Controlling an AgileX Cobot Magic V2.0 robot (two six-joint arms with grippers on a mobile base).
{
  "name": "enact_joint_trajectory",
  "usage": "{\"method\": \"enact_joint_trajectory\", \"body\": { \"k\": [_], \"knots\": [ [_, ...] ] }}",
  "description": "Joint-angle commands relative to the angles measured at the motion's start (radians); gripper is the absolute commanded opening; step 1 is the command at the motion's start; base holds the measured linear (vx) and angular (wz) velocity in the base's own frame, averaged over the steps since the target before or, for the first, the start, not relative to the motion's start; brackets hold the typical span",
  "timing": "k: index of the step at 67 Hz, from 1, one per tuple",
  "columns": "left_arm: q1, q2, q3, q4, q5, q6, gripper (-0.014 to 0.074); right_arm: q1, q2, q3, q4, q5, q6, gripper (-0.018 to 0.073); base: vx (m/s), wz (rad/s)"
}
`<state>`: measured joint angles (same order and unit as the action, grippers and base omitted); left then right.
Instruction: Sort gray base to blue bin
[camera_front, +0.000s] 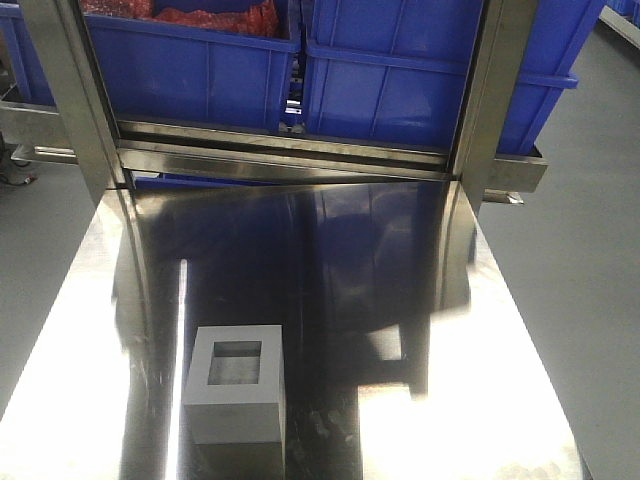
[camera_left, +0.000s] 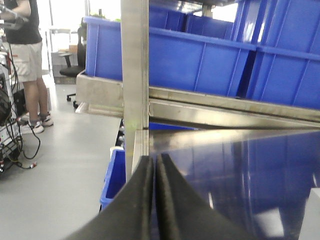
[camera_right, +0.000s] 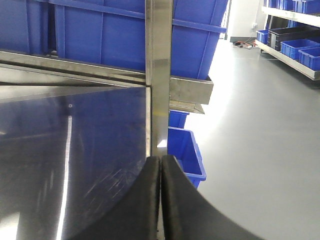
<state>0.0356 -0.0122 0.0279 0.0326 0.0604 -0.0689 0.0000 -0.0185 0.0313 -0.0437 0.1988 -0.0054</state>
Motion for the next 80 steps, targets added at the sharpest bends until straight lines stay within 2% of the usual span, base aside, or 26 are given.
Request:
{"method": "enact_joint_trajectory", "body": {
  "k": [1, 25, 42, 60, 80],
  "knots": [
    [-0.005, -0.016, -0.015, -0.001, -0.09, -0.006, -0.0007, -0.005, -0.009, 0.006, -0.009, -0.073, -0.007, -0.0005, 0.0, 0.0],
    [-0.005, 0.027, -0.037, -0.053, -0.113, -0.053, -0.0007, -0.005, -0.009, 0.006, -0.009, -0.072, -0.007, -0.0005, 0.0, 0.0],
    [-0.005, 0.209, -0.208, -0.054, -0.098, -0.041, -0.0007, -0.005, -0.009, 0.006, -0.009, -0.072, -0.007, -0.0005, 0.0, 0.0],
    [-0.008, 0.458, -0.418, -0.054, 0.172, -0.04, -0.0007, -0.005, -0.009, 0.006, -0.009, -0.072, -0.007, -0.0005, 0.0, 0.0],
    [-0.008, 0.612, -0.455, -0.039, 0.362, -0.023, -0.0007, -0.005, -0.009, 0.006, -0.009, -0.074, -0.007, -0.0005, 0.0, 0.0]
  ]
}}
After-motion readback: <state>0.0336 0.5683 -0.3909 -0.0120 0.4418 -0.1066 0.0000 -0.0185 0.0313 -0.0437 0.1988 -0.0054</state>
